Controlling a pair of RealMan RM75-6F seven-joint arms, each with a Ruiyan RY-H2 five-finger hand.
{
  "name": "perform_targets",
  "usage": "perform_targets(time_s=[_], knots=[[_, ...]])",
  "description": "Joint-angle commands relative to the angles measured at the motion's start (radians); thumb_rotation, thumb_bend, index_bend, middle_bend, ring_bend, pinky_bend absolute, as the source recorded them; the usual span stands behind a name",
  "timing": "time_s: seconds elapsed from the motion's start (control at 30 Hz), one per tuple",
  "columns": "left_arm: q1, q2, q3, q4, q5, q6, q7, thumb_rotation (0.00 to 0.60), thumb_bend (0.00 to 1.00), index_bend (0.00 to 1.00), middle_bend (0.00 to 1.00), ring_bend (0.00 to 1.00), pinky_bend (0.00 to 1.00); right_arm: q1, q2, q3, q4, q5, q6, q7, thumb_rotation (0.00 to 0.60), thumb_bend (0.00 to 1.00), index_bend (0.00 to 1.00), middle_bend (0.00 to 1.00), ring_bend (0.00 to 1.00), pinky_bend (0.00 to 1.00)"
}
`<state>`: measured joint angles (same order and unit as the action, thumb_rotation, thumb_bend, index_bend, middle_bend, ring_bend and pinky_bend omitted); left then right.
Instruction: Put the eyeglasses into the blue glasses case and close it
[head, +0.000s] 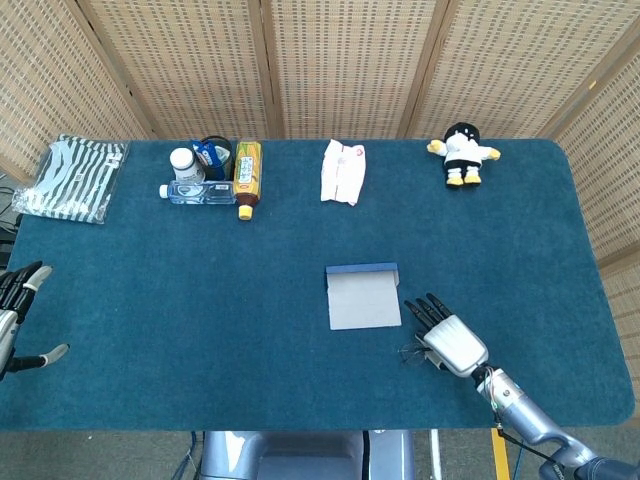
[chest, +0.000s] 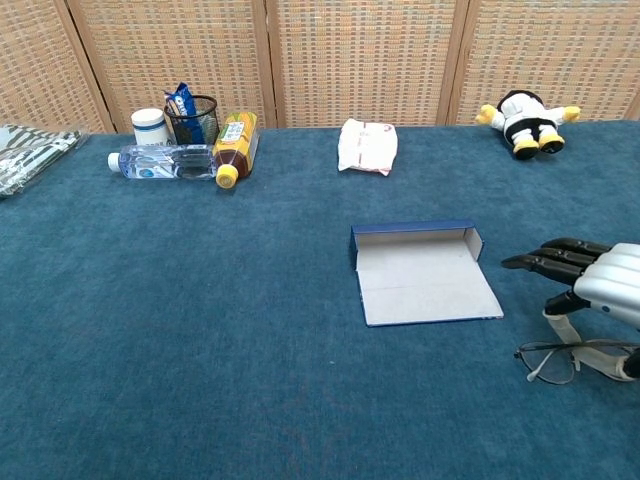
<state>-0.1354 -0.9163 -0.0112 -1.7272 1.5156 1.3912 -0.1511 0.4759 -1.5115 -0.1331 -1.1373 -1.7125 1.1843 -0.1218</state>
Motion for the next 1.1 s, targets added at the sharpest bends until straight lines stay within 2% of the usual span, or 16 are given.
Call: perform_targets(time_s=[0.03,0.3,0.43,0.57,0.67,0.83,1.0,1.1], knots=[[0.0,0.001,0.0,0.0,0.001,0.001,-0.001,0.6,0.0,0.0,0.0,0.0,0.0,0.0,0.002,0.002,-0.006,-0.003,0.002,-0.005,0.6,0.57,0.6,0.03,0.0,0.0],[0.001,0.003,0.0,0.001,0.002,0.003,-0.008,0.6,0.0,0.0,0.0,0.0,0.0,0.014,0.02,0.025,-0.057,-0.019,0.021,-0.033,0.6,0.57,0.61,0.04,0.0,0.0],[0.001,0.005,0.0,0.0,0.004,0.005,-0.013,0.6,0.0,0.0,0.0,0.0,0.0,0.042,0.036,0.055,-0.116,-0.025,0.017,-0.077,0.6,0.57,0.61,0.04,0.0,0.0],[0.003,0.007,0.001,0.001,0.006,0.008,-0.019,0.6,0.0,0.0,0.0,0.0,0.0,0.093,0.05,0.11,-0.195,-0.012,-0.029,-0.163,0.6,0.57,0.61,0.04,0.0,0.0],[0.004,0.01,-0.001,0.003,0.005,0.01,-0.027,0.6,0.0,0.0,0.0,0.0,0.0,0.135,0.05,0.166,-0.264,0.045,-0.1,-0.238,0.6,0.57,0.61,0.04,0.0,0.0],[0.002,0.012,-0.001,0.008,0.003,0.006,-0.041,0.6,0.0,0.0,0.0,0.0,0.0,0.2,0.011,0.252,-0.305,0.16,-0.21,-0.366,0.6,0.57,0.61,0.04,0.0,0.0],[-0.001,0.017,-0.006,0.014,-0.007,0.001,-0.06,0.6,0.0,0.0,0.0,0.0,0.0,0.257,-0.051,0.314,-0.281,0.283,-0.286,-0.493,0.6,0.57,0.61,0.04,0.0,0.0],[-0.004,0.021,-0.009,0.017,-0.016,-0.007,-0.078,0.6,0.0,0.0,0.0,0.0,0.0,0.29,-0.1,0.341,-0.227,0.367,-0.322,-0.571,0.6,0.57,0.61,0.04,0.0,0.0]])
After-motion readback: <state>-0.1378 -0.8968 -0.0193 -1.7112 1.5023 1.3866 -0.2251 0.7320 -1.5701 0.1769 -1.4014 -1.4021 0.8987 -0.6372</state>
